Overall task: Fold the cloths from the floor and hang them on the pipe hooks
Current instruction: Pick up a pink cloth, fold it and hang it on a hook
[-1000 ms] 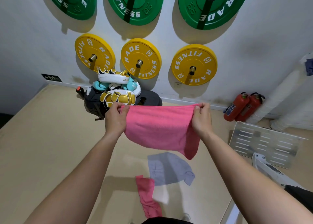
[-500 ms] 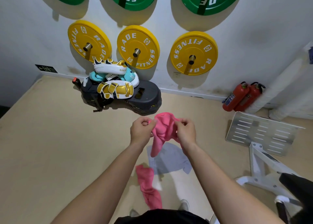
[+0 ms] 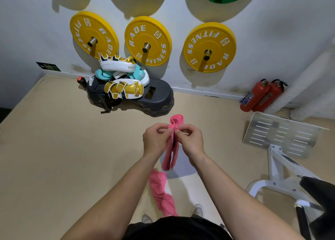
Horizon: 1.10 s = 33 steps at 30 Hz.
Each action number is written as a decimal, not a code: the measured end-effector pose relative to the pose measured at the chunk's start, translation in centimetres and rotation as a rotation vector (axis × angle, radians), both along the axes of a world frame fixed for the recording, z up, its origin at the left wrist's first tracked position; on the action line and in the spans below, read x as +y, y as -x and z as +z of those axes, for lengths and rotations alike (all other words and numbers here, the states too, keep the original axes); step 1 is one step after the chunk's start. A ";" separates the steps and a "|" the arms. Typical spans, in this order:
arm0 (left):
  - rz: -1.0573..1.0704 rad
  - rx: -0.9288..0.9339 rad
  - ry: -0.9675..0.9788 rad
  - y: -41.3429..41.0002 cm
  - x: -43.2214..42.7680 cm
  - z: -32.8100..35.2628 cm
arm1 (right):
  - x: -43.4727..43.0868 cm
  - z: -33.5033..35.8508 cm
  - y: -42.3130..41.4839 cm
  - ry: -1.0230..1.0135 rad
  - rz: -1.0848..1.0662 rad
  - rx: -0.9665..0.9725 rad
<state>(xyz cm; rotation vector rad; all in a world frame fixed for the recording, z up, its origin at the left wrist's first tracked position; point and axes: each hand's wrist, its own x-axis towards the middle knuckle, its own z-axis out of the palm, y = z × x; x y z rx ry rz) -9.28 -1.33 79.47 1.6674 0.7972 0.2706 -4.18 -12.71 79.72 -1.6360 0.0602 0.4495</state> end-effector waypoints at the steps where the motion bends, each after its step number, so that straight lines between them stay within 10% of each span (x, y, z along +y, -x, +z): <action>1: 0.005 0.003 -0.011 0.0 0.0 0.0 | 0.1 0.1 0.0 0.002 0.009 -0.014; 17: 0.002 0.014 0.085 0.6 2.1 1.5 | 0.1 1.0 -2.1 0.177 0.219 -0.169; 33: -0.052 0.399 0.121 -0.4 4.8 1.2 | -1.8 2.1 -3.6 0.121 0.443 -0.290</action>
